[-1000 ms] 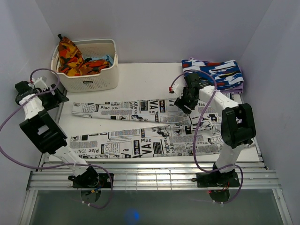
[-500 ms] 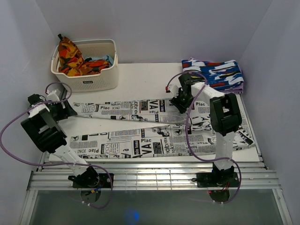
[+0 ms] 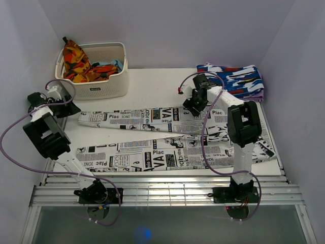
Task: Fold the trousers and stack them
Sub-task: Flatten the trousers out
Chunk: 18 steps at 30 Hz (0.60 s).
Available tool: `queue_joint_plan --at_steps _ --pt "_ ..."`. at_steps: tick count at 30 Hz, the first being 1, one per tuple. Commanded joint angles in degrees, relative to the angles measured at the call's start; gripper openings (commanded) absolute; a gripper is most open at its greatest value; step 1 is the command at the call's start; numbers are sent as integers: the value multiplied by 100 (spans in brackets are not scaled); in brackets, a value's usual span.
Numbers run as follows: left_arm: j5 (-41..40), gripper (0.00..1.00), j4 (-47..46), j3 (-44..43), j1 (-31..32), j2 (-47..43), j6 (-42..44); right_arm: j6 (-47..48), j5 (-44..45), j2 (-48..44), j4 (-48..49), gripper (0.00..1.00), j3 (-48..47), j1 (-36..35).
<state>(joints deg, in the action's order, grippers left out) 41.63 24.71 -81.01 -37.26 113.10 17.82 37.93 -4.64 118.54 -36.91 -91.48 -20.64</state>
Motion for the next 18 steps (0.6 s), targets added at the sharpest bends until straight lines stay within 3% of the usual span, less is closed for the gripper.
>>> queue_joint_plan --at_steps 1,11,18 --pt "276 81 -203 -327 87 97 -33 65 -273 45 185 67 -571 -19" --pt "363 82 -458 -661 368 458 -262 249 -511 1012 17 74 -1284 -62" --pt "390 77 -195 -749 552 661 -183 583 -1028 1119 -334 65 -1205 -98"
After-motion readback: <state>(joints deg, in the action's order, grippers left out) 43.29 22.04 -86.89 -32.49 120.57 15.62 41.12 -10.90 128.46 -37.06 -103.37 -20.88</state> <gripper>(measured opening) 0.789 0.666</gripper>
